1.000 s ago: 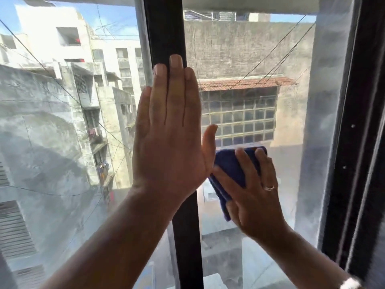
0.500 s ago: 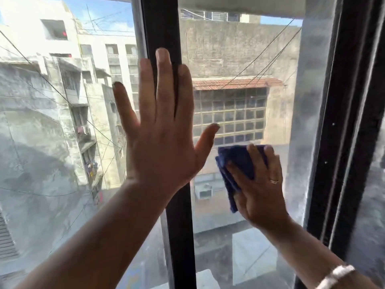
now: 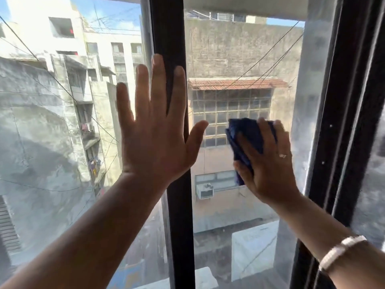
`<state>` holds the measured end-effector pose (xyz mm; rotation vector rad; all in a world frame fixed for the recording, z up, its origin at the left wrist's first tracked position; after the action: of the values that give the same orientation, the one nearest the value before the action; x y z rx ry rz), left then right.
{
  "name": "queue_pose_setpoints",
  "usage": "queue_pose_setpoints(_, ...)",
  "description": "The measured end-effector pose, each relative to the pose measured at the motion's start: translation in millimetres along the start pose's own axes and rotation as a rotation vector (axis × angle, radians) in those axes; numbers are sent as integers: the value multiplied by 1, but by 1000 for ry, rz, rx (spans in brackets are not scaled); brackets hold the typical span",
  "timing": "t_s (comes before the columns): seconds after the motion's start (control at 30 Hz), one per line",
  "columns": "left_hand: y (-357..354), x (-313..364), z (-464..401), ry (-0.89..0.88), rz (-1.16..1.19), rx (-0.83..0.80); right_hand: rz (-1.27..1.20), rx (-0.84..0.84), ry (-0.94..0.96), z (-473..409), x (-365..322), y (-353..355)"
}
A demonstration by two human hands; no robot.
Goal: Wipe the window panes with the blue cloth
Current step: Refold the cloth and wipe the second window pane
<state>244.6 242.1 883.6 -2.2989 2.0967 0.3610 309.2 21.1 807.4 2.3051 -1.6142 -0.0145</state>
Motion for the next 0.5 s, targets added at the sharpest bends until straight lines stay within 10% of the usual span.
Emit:
queue_pose_setpoints(0.17, 8, -2, -2, -45, 25, -19, -70, 212, -527, -52, 15, 6)
queue_pose_setpoints(0.37, 4, -2, 0, -21, 14, -49, -39, 11, 164, 53, -66, -28)
queue_pose_setpoints(0.5, 7, 2, 1, -5, 33, -66, -65, 75, -241, 37, 39, -10)
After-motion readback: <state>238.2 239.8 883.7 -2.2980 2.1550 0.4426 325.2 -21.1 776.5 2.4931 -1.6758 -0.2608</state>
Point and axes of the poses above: each hand's wrist, its own z-axis away from the middle knuckle, its own y-axis out of the back of the hand, x = y × z, the point moved 2 cm from there along -z, towards the middle knuckle, and after that the axes turned 2 degrees about y, right-handed, at the moved point
